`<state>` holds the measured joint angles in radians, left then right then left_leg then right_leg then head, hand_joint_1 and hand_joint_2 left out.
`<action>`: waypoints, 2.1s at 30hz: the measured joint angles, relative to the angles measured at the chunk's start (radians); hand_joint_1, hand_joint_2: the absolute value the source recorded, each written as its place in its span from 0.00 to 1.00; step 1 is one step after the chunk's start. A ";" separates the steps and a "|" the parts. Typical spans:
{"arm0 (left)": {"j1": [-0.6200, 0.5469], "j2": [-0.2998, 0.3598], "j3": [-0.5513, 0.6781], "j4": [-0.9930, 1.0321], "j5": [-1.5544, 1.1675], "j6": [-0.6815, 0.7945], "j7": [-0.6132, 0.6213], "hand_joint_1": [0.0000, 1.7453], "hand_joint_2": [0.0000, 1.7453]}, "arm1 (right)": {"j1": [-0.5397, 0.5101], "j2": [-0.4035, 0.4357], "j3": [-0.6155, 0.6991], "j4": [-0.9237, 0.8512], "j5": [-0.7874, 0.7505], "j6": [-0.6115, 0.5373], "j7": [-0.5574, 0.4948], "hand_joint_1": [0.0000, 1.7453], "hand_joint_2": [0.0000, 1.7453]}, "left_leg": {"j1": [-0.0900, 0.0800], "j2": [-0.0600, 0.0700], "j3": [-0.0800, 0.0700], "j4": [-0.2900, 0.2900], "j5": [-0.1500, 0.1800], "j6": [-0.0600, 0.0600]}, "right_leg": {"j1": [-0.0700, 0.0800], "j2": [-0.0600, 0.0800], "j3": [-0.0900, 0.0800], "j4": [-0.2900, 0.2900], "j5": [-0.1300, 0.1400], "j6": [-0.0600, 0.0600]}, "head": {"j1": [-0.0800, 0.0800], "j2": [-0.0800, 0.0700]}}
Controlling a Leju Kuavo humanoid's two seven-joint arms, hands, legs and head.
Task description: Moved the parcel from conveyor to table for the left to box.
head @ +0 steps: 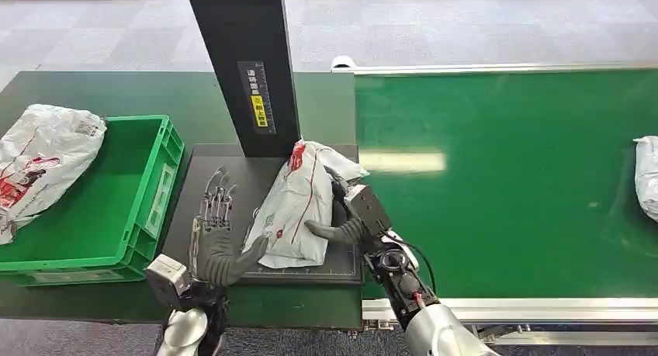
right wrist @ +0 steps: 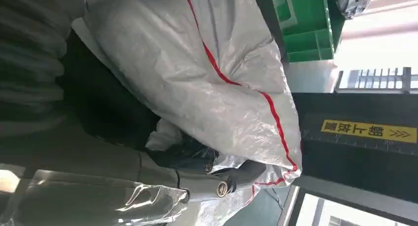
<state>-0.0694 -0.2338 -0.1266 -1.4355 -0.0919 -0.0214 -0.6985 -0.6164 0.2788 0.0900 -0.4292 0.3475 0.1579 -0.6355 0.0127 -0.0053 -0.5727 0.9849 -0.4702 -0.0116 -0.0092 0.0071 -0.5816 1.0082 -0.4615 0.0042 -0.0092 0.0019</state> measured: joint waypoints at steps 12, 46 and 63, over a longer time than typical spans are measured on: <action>0.015 0.000 0.009 0.000 -0.002 0.003 0.000 0.00 1.00 | 0.051 -0.020 -0.001 -0.079 0.029 -0.066 -0.014 0.00 1.00 | 0.000 0.000 0.000 0.000 0.000 0.000 | 0.000 0.000 0.000 0.000 0.000 0.000 | 0.000 0.000; -0.461 -0.055 0.018 0.825 -0.959 0.649 0.594 0.00 1.00 | 0.433 -0.031 -0.130 -0.962 -0.029 0.017 -0.002 0.00 1.00 | 0.000 -0.001 0.002 0.000 0.000 0.000 | 0.000 0.000 0.003 0.000 0.000 0.000 | 0.000 0.000; -0.522 -0.072 0.050 0.949 -0.907 0.471 0.486 1.00 1.00 | 0.456 -0.008 -0.226 -0.986 -0.070 0.024 -0.011 0.00 1.00 | 0.000 -0.001 0.009 0.000 0.001 0.001 | -0.001 -0.001 0.010 0.000 0.001 0.000 | 0.000 0.000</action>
<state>-0.5911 -0.3056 -0.0766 -0.4868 -0.9985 0.4499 -0.2120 -0.1599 0.2705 -0.1362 -1.4153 0.2777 0.1823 -0.6462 0.0122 -0.0061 -0.5642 0.9851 -0.4690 -0.0107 -0.0098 0.0059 -0.5715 1.0079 -0.4608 0.0041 -0.0092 0.0019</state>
